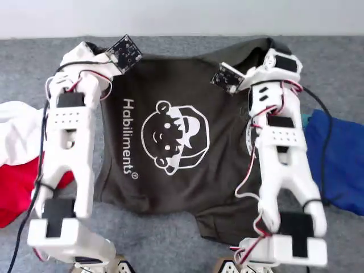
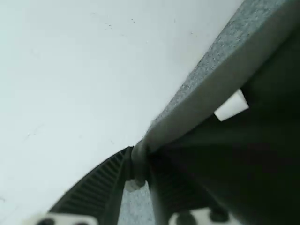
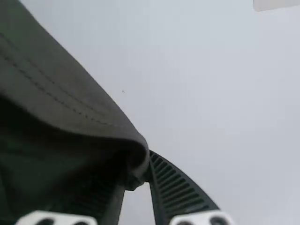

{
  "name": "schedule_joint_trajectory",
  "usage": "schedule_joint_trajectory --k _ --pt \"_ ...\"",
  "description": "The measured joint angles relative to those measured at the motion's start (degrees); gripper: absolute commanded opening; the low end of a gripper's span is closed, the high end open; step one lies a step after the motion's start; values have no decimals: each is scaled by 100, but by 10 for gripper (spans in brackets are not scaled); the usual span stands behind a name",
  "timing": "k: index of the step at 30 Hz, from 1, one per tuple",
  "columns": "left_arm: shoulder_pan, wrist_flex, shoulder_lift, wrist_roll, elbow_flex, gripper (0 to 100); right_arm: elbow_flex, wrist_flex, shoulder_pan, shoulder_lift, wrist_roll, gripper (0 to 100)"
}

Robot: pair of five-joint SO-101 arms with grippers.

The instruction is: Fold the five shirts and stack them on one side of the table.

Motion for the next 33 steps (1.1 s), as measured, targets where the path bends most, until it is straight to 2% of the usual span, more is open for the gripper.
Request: schedule_joint_trajectory --k 8,14,18,21,25,30,33 --pt "9 -18 914 -466 -747 12 -1398 -141 220 1011 0 10" --pt "18 -18 1073 -756 -747 12 -1512 -114 264 1125 18 10" --pt "18 193 1073 -800 -756 12 -1512 378 264 1125 35 10" --pt "18 730 1073 -809 -756 12 -1512 1292 264 958 35 10" --pt "0 1644 1073 -862 -756 12 -1512 3024 281 475 35 10" --pt "-35 3103 967 -862 -756 12 -1512 5108 308 62 18 10" --pt "-44 3938 695 -862 -756 12 -1512 6180 316 -211 -237 10"
